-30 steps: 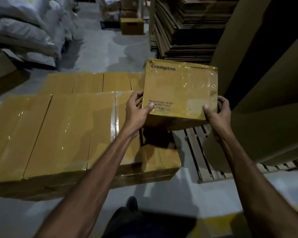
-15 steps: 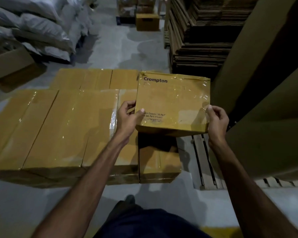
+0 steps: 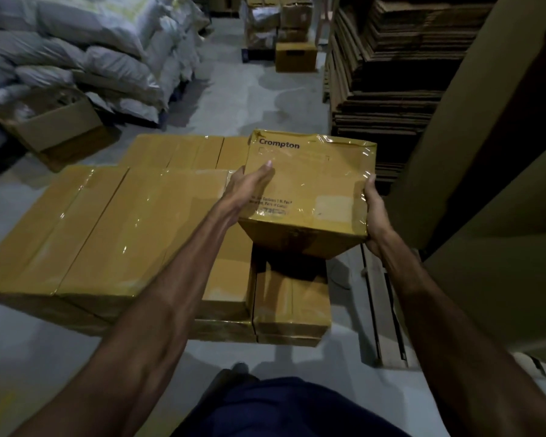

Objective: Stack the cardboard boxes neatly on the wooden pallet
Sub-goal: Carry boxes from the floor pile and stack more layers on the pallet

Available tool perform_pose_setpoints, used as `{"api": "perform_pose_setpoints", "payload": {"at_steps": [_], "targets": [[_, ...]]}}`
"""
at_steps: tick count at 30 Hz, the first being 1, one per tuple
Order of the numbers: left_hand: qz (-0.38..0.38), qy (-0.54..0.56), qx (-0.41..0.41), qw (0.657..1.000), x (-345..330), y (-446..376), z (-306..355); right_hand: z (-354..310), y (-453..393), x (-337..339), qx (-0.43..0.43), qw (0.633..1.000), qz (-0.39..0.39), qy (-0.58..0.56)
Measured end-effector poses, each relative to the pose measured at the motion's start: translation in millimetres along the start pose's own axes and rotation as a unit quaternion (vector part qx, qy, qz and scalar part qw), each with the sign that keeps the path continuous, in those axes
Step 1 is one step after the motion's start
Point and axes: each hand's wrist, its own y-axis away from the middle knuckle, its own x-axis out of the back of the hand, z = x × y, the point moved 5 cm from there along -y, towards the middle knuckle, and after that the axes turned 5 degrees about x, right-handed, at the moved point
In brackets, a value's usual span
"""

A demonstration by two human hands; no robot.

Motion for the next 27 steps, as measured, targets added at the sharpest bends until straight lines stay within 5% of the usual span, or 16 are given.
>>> {"api": "perform_pose_setpoints", "payload": {"at_steps": [14,27], "targets": [[-0.012,0.022,-0.094,0.995,-27,33,44,-24,-17,57,0.057,0.994,-0.023,0.094],[0.058,-0.086,-0.075,0.992,-56,30,-110,55,-1,54,0.106,0.95,-0.016,0.292]]}}
